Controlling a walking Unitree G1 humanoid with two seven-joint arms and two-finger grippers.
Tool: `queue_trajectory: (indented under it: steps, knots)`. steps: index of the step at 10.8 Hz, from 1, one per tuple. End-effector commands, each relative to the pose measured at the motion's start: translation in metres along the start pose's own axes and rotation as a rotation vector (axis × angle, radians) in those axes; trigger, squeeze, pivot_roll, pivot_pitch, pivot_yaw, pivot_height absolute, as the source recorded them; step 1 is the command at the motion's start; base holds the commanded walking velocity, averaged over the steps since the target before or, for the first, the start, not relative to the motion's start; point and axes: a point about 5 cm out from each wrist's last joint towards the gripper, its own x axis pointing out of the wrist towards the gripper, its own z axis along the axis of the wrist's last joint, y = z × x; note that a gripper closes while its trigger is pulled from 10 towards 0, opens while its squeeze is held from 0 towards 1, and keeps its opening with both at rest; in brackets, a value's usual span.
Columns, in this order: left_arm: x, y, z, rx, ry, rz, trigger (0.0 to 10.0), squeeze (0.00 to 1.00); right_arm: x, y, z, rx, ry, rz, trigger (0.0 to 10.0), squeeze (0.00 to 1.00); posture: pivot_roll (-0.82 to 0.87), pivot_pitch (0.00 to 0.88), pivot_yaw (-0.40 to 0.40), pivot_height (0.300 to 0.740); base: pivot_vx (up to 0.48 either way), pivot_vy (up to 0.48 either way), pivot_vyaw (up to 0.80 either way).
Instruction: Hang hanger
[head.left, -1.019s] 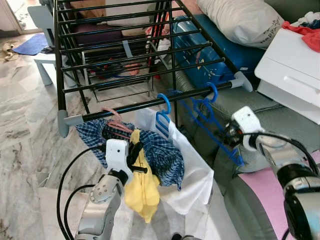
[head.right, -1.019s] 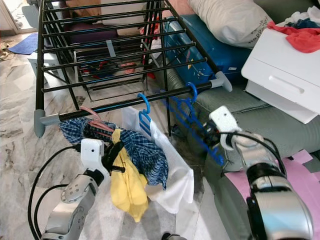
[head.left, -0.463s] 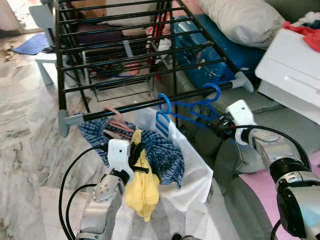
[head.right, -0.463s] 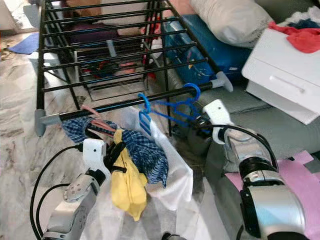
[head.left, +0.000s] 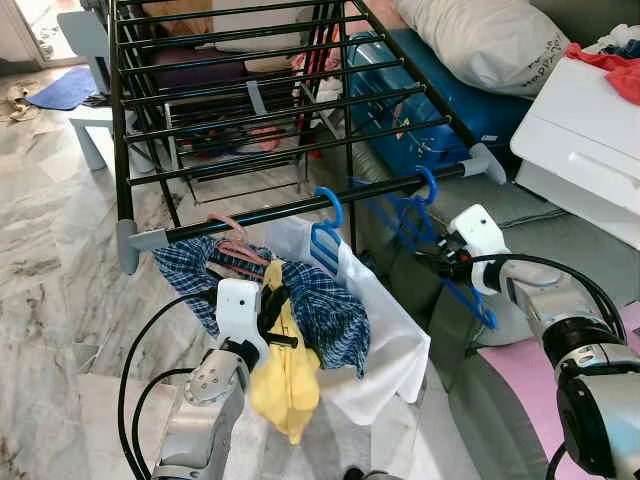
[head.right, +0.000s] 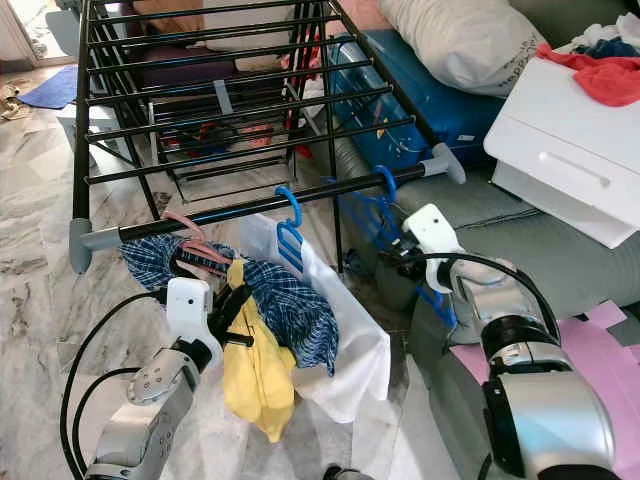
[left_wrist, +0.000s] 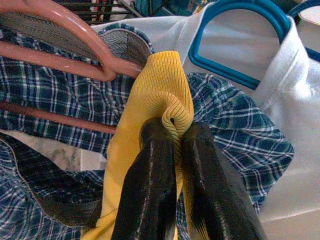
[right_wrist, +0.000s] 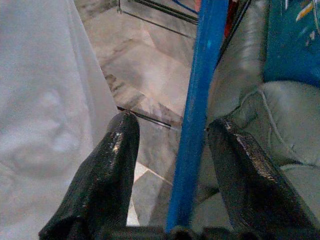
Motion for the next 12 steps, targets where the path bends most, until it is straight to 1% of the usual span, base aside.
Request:
queue_trajectory:
  steps: [1,5,7,12]
  knots:
    - [0.0028,-0.0034,0.0034,0.013,-0.009,-0.025,10.0,0.0,-0.0028,-0.0026,-0.0074,-0.005,0.036,-0.024,0.0,0.0,-0.03,0.081,-0.026,0.74,0.0,0.0,0.0]
    - [0.0031,-0.0052,0.0021,0.014,-0.002,-0.034,10.0,0.0,-0.0018,-0.002,-0.0141,0.027,0.07,-0.073,0.0,0.0,-0.03,0.081,-0.026,0.74,0.0,0.0,0.0]
    - [0.003,-0.0061,0.0019,0.013,0.001,-0.039,10.0,0.0,-0.0006,-0.0014,-0.0116,0.047,0.044,-0.078,0.0,0.0,-0.03,0.083,-0.024,0.74,0.0,0.0,0.0]
    - [0.0025,-0.0077,0.0005,0.011,0.006,-0.043,10.0,0.0,0.0,-0.0015,-0.0096,0.059,0.022,-0.091,0.0,0.0,-0.03,0.085,-0.027,0.74,0.0,0.0,0.0]
